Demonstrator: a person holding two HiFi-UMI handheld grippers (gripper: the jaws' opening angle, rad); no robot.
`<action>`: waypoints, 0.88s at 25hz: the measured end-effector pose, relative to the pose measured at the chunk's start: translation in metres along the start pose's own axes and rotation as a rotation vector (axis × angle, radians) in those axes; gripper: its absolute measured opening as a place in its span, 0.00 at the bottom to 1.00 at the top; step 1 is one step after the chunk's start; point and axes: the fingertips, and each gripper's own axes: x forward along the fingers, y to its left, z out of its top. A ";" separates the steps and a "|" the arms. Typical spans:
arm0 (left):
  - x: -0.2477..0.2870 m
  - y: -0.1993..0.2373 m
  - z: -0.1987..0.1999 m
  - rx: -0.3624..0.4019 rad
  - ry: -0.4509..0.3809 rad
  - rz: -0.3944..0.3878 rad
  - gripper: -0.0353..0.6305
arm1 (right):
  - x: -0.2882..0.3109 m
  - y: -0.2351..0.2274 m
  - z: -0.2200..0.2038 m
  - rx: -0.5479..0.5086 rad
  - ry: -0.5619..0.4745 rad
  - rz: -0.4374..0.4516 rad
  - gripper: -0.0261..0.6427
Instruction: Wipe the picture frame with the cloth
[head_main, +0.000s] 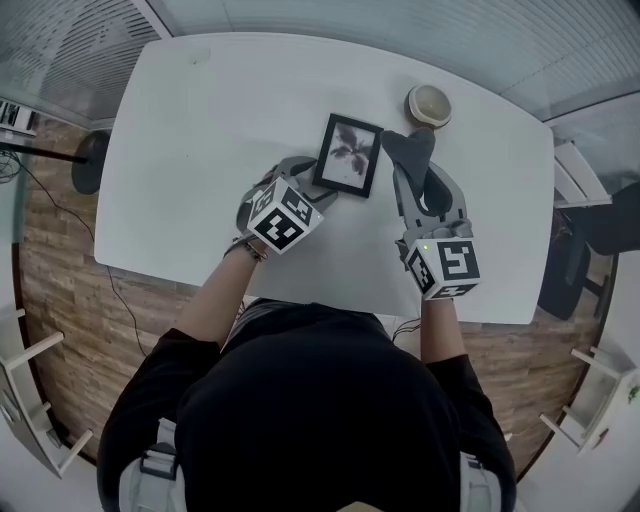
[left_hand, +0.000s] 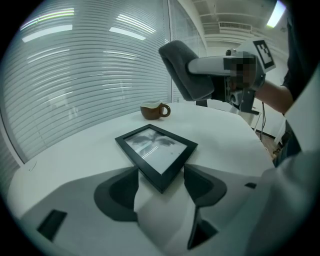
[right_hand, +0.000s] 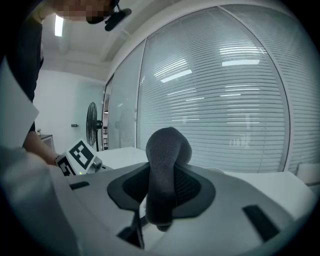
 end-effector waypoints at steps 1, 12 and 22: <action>0.000 0.000 0.000 0.002 -0.001 0.001 0.50 | 0.007 -0.003 -0.004 -0.020 0.018 0.006 0.22; -0.001 0.000 0.000 0.006 -0.005 0.002 0.50 | 0.081 -0.020 -0.071 -0.309 0.272 -0.011 0.22; 0.000 -0.001 0.000 0.007 -0.001 -0.001 0.49 | 0.105 -0.027 -0.113 -0.435 0.383 -0.032 0.22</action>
